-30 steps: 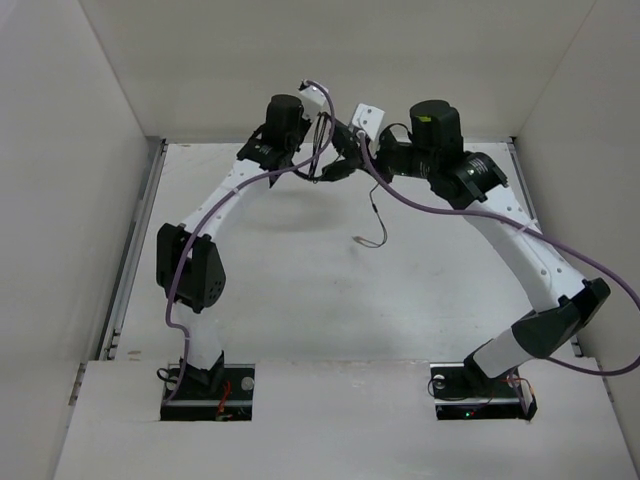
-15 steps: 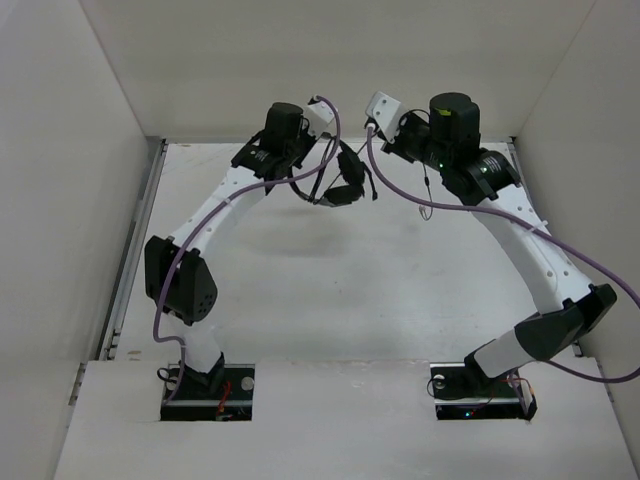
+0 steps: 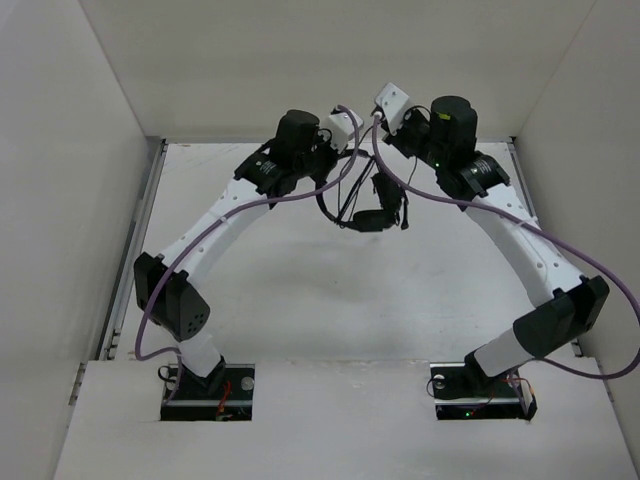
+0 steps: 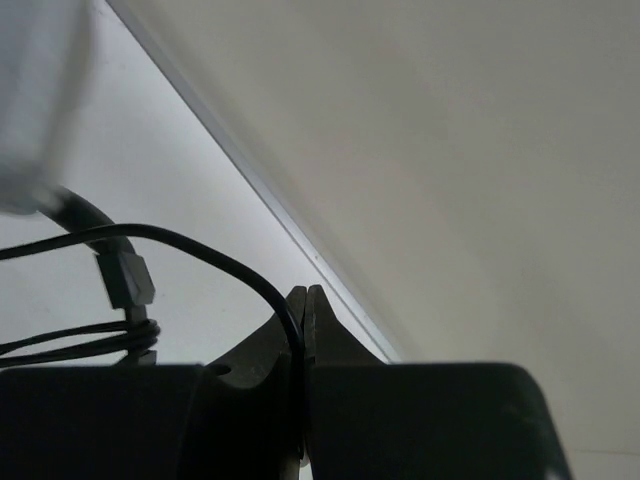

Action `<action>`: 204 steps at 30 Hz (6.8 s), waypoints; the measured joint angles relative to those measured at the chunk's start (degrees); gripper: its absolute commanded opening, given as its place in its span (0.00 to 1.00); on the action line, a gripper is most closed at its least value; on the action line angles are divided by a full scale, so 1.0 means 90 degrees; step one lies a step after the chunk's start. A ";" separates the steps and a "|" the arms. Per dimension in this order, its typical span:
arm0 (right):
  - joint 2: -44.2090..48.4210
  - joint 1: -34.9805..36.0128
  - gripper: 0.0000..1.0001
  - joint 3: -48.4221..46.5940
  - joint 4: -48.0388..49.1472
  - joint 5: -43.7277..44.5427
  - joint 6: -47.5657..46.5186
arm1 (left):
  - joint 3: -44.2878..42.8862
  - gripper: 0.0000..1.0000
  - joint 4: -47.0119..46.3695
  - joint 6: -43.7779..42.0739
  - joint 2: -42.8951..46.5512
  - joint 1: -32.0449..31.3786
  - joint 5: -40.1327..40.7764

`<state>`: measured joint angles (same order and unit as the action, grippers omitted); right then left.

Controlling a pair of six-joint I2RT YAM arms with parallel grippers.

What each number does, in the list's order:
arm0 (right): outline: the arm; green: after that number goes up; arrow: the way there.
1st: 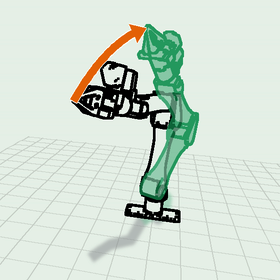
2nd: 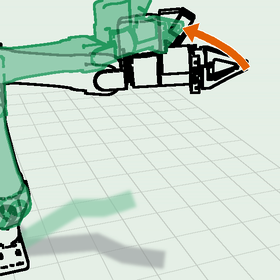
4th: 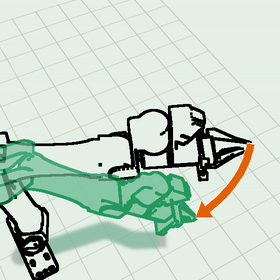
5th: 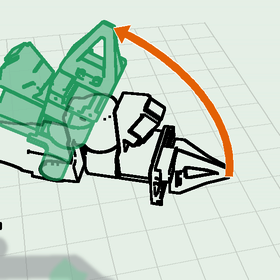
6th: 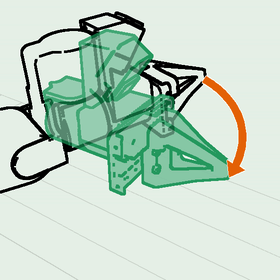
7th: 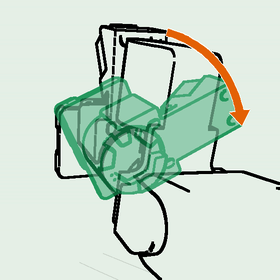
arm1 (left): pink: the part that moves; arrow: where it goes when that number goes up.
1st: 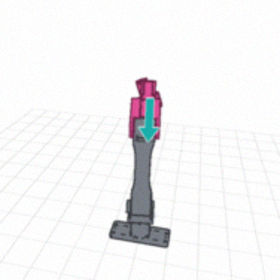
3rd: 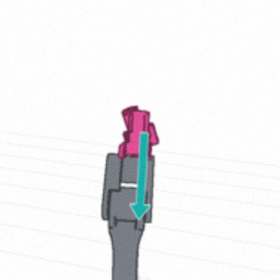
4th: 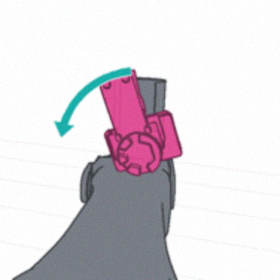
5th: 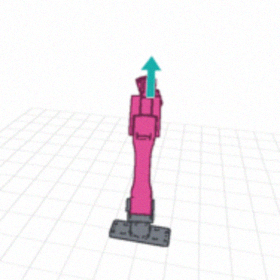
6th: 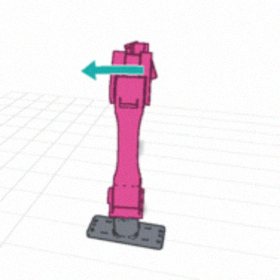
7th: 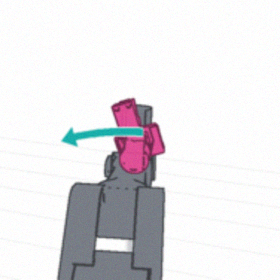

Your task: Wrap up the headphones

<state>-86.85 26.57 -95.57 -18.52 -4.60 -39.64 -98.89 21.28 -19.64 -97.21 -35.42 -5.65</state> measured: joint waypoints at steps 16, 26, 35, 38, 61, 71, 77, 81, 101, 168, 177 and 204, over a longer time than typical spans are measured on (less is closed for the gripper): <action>-0.0313 -0.1163 0.03 0.0522 0.0316 -0.1018 0.1564 | -0.0636 0.00 0.0187 0.0869 0.0568 -0.0087 -0.0928; -0.0313 -0.1562 0.14 0.0804 0.1229 -0.3422 0.4044 | -0.2329 0.00 0.0544 0.1647 0.0216 -0.0034 -0.1382; -0.0549 -0.1294 0.30 0.2407 0.3810 -0.4804 0.7529 | -0.4046 0.01 0.0486 0.2329 -0.0219 -0.0036 -0.1860; -0.0731 -0.1035 0.32 0.2589 0.4566 -0.4949 0.8376 | -0.4240 0.01 0.0430 0.2567 -0.0240 -0.0017 -0.1977; -0.0823 -0.0066 0.27 0.3366 0.6419 -0.5117 1.0071 | -0.5158 0.01 0.0051 0.3065 -0.0804 0.0780 -0.1651; -0.0823 0.0192 0.06 0.3349 0.6387 -0.5170 0.9928 | -0.5093 0.01 -0.0389 0.2640 -0.0855 0.0777 -0.0624; -0.0799 0.0401 0.00 0.3113 0.5365 -0.5204 0.8986 | -0.4495 0.01 -0.0928 0.2079 -0.0867 0.0707 0.0372; -0.0687 0.0563 0.00 0.2917 0.4291 -0.5132 0.8041 | -0.4148 0.01 -0.1151 0.1695 -0.0986 0.0697 0.0860; -0.0107 0.0551 0.00 0.2050 0.1562 -0.3480 0.5110 | -0.3609 0.02 -0.1676 0.1018 -0.1105 0.1122 0.1445; -0.0240 0.1423 0.03 0.0272 -0.0415 0.1239 -0.1863 | -0.1248 0.01 -0.0153 0.0177 -0.1088 0.0568 0.1180; -0.0240 0.0993 0.04 0.0967 0.0440 0.1168 -0.2035 | -0.1049 0.01 0.0279 0.0520 -0.0998 0.0488 0.0413; -0.0294 -0.0119 0.35 0.1353 0.0913 0.0413 -0.1719 | -0.1066 0.01 0.1110 0.1178 -0.0359 0.0634 -0.1180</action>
<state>-89.49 25.50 -83.40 -10.31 -0.89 -55.11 -108.49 31.27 -9.04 -100.44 -29.71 -16.27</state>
